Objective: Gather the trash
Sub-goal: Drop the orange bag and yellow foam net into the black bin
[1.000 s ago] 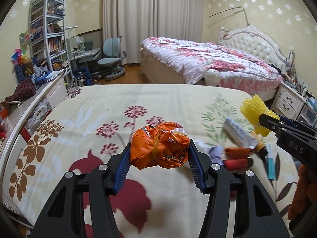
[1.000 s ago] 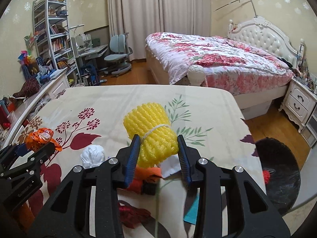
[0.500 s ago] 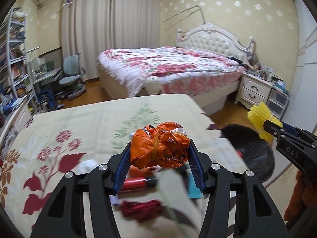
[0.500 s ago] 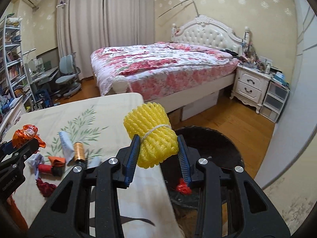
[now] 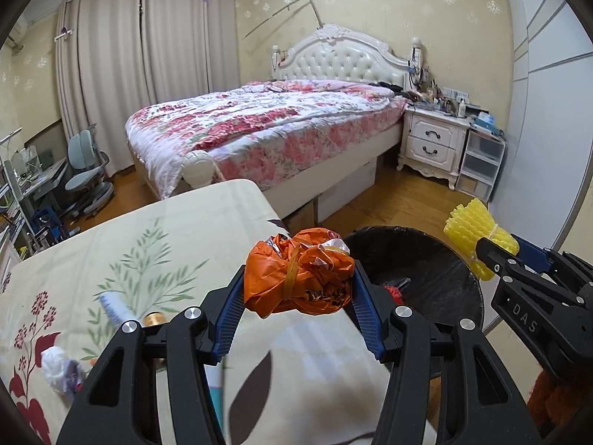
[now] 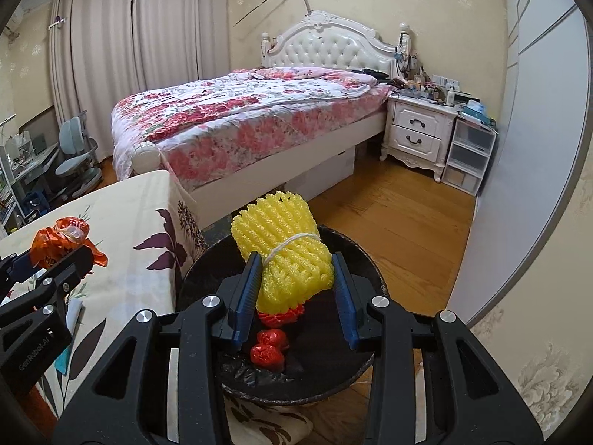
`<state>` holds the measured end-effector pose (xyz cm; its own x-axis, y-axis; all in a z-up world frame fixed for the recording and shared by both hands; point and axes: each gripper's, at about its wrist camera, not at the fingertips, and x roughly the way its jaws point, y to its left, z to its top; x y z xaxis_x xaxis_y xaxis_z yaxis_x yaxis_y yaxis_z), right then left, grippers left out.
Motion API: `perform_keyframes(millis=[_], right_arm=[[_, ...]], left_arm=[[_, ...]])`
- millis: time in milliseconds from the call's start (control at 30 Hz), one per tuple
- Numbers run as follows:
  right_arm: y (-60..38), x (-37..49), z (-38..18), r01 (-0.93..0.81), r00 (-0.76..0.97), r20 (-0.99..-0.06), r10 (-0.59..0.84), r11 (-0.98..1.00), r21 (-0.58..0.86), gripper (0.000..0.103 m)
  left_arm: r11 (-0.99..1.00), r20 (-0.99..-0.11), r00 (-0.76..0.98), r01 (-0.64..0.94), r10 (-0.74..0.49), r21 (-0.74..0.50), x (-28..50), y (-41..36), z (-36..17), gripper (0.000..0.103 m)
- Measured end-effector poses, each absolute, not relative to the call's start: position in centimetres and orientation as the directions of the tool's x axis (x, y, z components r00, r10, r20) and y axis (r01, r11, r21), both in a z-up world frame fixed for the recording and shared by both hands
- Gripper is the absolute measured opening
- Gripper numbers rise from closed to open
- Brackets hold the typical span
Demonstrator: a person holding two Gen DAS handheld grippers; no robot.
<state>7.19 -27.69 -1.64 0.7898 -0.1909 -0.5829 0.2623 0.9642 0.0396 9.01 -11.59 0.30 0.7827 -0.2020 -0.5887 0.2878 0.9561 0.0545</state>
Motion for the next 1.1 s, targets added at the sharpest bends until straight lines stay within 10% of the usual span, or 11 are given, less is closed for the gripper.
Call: perform_keyframes(millis=[800, 1100], right_arm=[[-31.4, 9.6, -4.4, 0.319, 0.743, -0.637, -0.208, 0.946, 0.064, 0.041], [-31.9, 9.4, -4.5, 0.353, 0.739, -0.632, -0.233, 0.933, 0.069, 0.053]], left_arm=[[0.944, -0.668, 0.721, 0.32, -0.185, 0.084, 13.2, -16.9, -2.8, 0.056], [0.947, -0.657, 0.732, 0.31, -0.18, 0.087, 13.1, -16.8, -2.6, 0.082]])
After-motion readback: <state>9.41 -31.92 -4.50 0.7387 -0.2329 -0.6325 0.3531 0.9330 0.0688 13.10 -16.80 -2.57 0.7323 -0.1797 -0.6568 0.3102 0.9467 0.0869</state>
